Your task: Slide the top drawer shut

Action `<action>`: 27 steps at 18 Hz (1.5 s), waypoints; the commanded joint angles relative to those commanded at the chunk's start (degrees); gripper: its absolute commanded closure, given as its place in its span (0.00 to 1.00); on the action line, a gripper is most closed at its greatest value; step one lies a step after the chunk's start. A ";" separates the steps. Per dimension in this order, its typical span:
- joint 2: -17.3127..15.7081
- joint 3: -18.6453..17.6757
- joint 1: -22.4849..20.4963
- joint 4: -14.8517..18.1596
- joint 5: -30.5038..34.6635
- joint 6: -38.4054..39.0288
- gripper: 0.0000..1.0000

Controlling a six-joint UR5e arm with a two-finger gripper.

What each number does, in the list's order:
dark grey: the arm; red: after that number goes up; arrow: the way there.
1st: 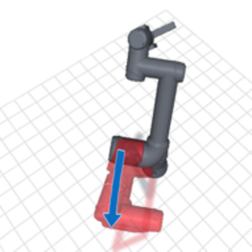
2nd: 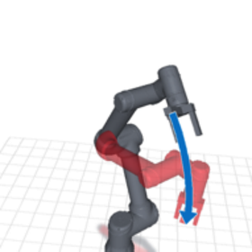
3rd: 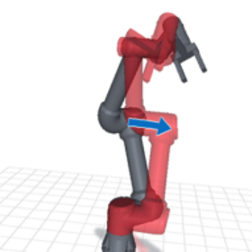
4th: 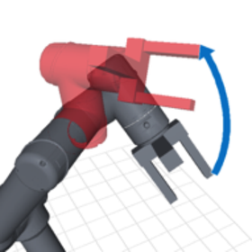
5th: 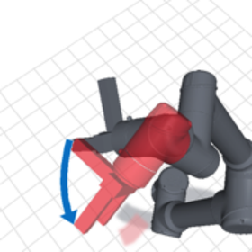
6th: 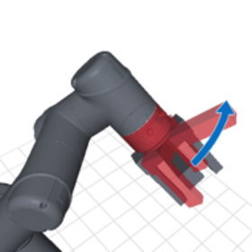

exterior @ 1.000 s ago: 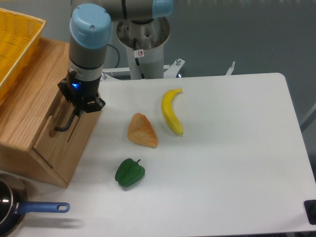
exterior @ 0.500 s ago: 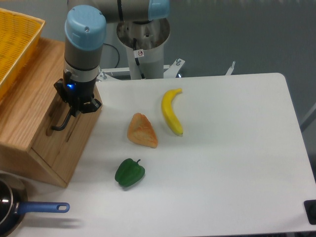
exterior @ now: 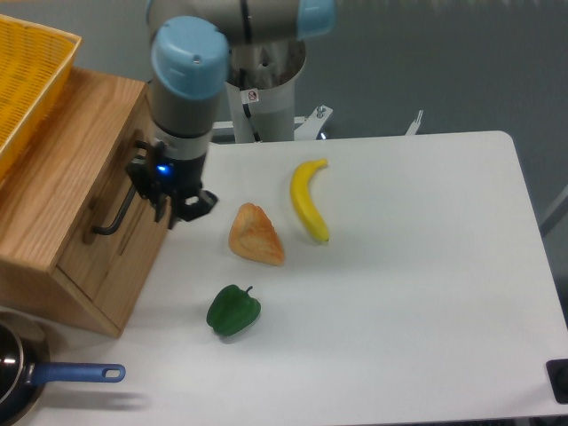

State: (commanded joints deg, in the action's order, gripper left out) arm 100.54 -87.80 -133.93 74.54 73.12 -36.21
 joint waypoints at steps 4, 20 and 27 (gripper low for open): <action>3.86 0.18 -1.24 -5.89 9.48 -2.29 0.05; 6.77 -2.02 -17.13 -6.78 18.02 -28.89 0.00; 9.67 -0.35 -29.00 -6.43 18.81 -48.50 0.00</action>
State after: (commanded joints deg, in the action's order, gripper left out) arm 110.21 -88.15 -162.94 68.11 91.93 -84.71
